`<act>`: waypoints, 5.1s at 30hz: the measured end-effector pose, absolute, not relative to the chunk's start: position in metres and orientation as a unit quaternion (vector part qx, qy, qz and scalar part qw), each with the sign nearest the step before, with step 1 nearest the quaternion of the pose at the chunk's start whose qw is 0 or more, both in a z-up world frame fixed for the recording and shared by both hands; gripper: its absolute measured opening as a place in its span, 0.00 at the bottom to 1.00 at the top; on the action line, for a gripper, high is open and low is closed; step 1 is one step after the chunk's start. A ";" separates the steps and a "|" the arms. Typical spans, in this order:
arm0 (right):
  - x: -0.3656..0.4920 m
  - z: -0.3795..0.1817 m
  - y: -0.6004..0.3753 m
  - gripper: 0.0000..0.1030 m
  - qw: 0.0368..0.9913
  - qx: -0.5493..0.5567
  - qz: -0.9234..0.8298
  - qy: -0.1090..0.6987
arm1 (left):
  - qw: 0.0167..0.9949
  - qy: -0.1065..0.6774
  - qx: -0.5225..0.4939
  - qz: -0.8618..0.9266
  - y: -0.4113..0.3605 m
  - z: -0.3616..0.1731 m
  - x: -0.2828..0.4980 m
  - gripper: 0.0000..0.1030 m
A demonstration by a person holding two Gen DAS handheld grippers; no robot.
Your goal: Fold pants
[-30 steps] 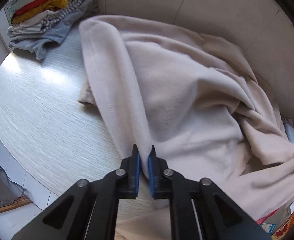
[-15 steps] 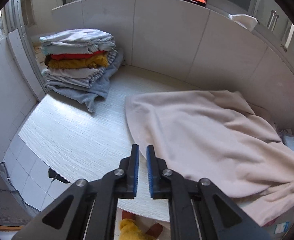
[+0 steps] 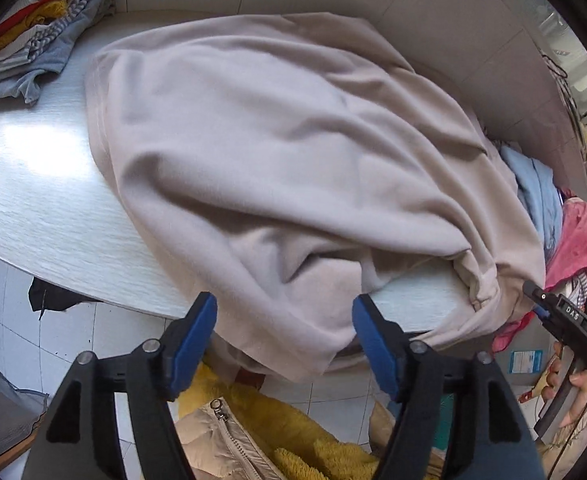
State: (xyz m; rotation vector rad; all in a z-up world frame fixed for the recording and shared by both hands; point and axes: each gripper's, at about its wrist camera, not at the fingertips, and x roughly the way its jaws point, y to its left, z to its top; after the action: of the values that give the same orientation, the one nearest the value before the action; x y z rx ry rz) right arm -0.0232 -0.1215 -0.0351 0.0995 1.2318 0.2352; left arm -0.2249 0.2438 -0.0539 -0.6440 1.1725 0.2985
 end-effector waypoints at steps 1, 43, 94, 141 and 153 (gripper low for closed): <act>-0.023 -0.040 -0.120 0.43 0.808 0.042 0.107 0.578 | 0.770 0.546 -0.299 0.141 0.241 -0.059 -0.224 0.79; -0.027 -0.070 -0.101 0.36 0.811 -0.028 0.093 0.577 | 0.769 0.487 -0.296 0.290 0.298 -0.079 -0.350 0.65; -0.051 -0.067 -0.135 0.20 0.811 0.082 0.134 0.563 | 0.707 0.386 -0.525 0.275 0.354 -0.093 -0.335 0.56; -0.061 0.342 -0.030 0.06 0.951 0.011 0.278 0.132 | 0.952 0.138 -0.190 0.197 0.445 0.361 -0.254 0.13; -0.096 0.179 -0.057 0.06 0.892 0.012 0.297 0.341 | 0.895 0.290 -0.240 0.238 0.450 0.168 -0.346 0.14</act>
State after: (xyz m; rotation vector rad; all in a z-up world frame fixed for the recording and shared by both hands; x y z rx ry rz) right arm -0.0962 -0.0567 0.1790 0.0244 0.7086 0.6160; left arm -0.3462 0.4500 0.1683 -0.4982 0.6006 0.4939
